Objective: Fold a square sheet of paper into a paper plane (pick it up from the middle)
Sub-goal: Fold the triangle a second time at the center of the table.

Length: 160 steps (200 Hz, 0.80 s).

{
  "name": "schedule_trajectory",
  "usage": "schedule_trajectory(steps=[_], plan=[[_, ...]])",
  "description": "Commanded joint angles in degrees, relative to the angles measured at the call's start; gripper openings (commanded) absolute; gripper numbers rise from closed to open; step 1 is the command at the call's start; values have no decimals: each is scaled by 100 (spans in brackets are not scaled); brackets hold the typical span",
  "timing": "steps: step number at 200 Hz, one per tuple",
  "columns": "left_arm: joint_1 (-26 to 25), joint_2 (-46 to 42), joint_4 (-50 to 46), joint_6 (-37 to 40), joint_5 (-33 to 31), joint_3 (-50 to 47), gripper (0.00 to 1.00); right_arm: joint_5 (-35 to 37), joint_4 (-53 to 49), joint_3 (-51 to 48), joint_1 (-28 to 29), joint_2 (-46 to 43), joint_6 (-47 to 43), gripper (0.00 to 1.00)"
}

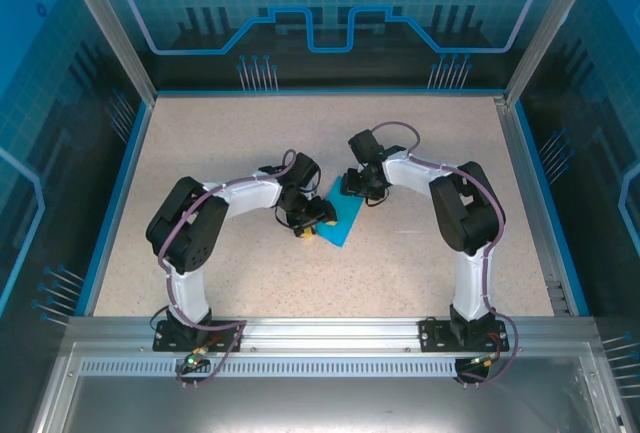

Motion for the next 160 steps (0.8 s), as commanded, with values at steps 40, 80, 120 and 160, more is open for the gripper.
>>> schedule_trajectory(steps=[40, 80, 120, 160], plan=[[-48, -262, -419, 318, -93, 82, 61, -229, -226, -292, -49, 440, 92, 53], [-54, -467, -365, 228, 167, 42, 60, -227, -235, -274, -48, 440, 85, 53], [-56, -533, -419, 234, 133, 102, 60, -229, -248, -248, -48, 458, 81, 53], [-57, -634, -466, 221, 210, 124, 60, -226, -261, -248, -48, 458, 75, 53]])
